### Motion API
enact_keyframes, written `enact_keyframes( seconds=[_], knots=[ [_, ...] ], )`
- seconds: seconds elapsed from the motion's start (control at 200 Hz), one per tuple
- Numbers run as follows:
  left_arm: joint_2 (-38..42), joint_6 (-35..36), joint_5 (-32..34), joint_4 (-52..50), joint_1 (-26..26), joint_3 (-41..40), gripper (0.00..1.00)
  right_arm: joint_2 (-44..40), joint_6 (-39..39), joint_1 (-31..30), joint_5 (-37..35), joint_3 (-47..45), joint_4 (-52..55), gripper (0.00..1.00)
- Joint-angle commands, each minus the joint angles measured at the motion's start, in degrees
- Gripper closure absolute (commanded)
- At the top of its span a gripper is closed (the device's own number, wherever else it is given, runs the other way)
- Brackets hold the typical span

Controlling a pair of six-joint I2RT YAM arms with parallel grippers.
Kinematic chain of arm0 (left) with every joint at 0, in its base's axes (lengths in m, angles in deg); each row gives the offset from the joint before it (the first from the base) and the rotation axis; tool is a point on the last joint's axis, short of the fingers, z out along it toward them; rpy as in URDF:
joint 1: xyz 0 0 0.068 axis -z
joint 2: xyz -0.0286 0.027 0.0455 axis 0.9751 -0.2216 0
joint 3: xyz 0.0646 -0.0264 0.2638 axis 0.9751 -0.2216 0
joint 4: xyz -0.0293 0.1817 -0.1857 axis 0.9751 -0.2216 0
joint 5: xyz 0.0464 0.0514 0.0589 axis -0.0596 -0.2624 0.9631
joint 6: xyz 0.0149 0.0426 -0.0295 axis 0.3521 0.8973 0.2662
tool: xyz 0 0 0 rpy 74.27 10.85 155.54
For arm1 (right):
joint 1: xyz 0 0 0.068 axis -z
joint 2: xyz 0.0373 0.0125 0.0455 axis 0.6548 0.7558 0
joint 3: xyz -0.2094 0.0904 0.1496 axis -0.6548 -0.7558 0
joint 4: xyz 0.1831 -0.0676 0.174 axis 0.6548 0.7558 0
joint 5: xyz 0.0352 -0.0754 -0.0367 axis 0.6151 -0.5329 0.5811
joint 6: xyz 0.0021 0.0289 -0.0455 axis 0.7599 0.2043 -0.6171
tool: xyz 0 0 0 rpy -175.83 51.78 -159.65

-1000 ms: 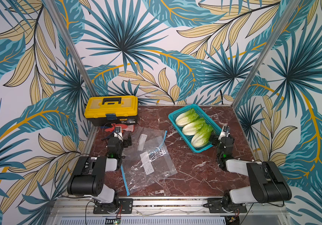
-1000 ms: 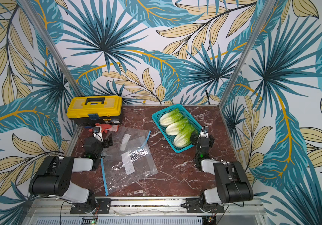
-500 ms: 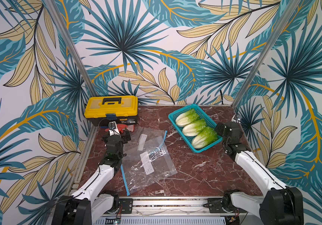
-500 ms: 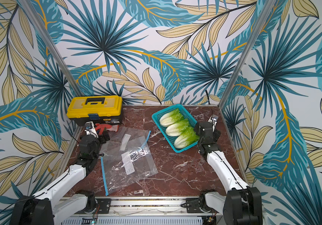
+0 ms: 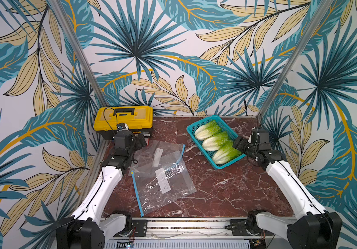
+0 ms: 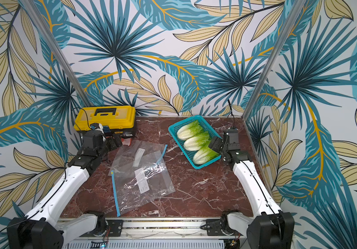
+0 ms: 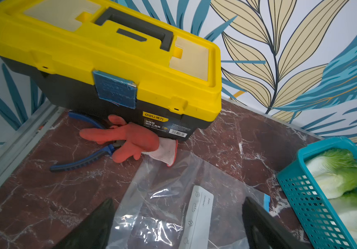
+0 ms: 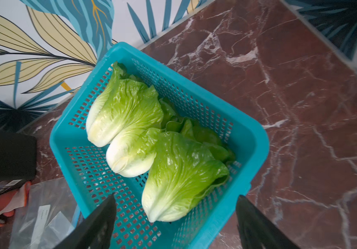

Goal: Put the chinese cabbages into a zipper bag and zip it
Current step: Pick up the zipper food storage bag at the center of the board.

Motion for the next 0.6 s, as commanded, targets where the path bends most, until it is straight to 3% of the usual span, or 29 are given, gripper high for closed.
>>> enact_keyframes(
  seconds=[0.0, 0.125, 0.245, 0.355, 0.496, 0.596],
  knots=[
    [-2.26, 0.45, 1.55, -11.25, 6.72, 5.29, 0.07, -1.07, -1.47, 0.21, -4.13, 0.31, 14.88, 0.12],
    [-3.69, -1.06, 7.73, -12.7, 16.06, 6.34, 0.07, -3.56, -0.89, 0.21, -3.37, -2.29, 16.13, 0.11],
    [-5.91, -3.8, 6.18, -12.66, 20.05, 6.74, 0.07, -1.63, -0.64, -1.21, -7.06, -1.02, 19.86, 0.13],
    [-6.76, -5.72, 2.5, -12.85, 21.21, 5.42, 0.09, 0.65, -1.44, -12.63, -16.59, 2.62, 22.49, 0.13],
    [-3.94, -7.09, 5.64, -14.32, 20.64, 1.47, 0.11, 6.42, 0.4, -26.39, -22.24, 8.26, 24.84, 0.13],
    [-2.31, -8.62, 3.44, -16.65, 18.17, 0.17, 0.16, 12.37, -2.96, -35.59, -25.8, 13.67, 25.07, 0.12]
  ],
)
